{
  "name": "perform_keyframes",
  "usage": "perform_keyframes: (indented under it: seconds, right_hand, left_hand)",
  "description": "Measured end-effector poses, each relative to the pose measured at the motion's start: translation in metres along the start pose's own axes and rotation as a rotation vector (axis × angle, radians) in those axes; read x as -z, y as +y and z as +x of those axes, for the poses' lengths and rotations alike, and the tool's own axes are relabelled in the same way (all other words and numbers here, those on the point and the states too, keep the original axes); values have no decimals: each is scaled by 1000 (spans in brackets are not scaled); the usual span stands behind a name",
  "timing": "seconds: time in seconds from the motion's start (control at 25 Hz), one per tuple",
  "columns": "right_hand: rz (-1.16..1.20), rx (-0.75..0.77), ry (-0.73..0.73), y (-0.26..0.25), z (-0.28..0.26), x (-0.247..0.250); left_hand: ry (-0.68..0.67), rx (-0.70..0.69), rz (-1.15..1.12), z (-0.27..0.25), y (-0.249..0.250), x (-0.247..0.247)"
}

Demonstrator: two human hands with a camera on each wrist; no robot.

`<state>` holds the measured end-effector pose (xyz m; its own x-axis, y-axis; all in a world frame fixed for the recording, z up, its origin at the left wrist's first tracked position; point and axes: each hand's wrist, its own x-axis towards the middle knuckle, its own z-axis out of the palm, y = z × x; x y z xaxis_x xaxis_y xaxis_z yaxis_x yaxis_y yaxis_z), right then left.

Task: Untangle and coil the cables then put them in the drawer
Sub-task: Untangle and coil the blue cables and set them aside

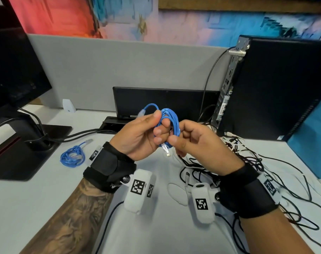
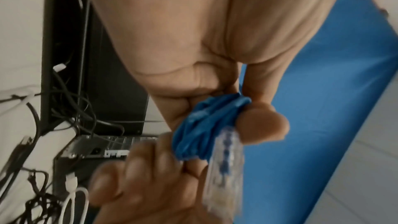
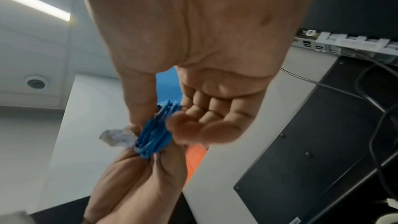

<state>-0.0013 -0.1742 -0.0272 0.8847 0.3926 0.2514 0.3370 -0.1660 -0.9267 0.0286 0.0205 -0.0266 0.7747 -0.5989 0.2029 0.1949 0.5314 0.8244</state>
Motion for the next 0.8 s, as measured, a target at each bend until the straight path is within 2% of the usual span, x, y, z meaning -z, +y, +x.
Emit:
perform_keyframes:
  seconds: [0.16, 0.28, 0.36, 0.48, 0.64, 0.8]
  right_hand:
    - [-118, 53, 22, 2, -2, 3]
    - [-162, 98, 48, -5, -3, 5]
    - [-174, 123, 114, -8, -6, 12]
    - [-185, 198, 237, -6, -4, 21]
    - [-378, 281, 114, -5, -3, 13]
    - [-590, 285, 143, -4, -3, 20]
  left_hand:
    - [-23, -9, 287, -3, 7, 1]
    - [23, 0, 266, -2, 8, -5]
    - [35, 26, 217, -1, 6, -9]
    - [-24, 114, 202, -3, 1, -14]
    - [-92, 225, 248, -2, -10, -14]
    - [15, 217, 440, 1, -13, -7]
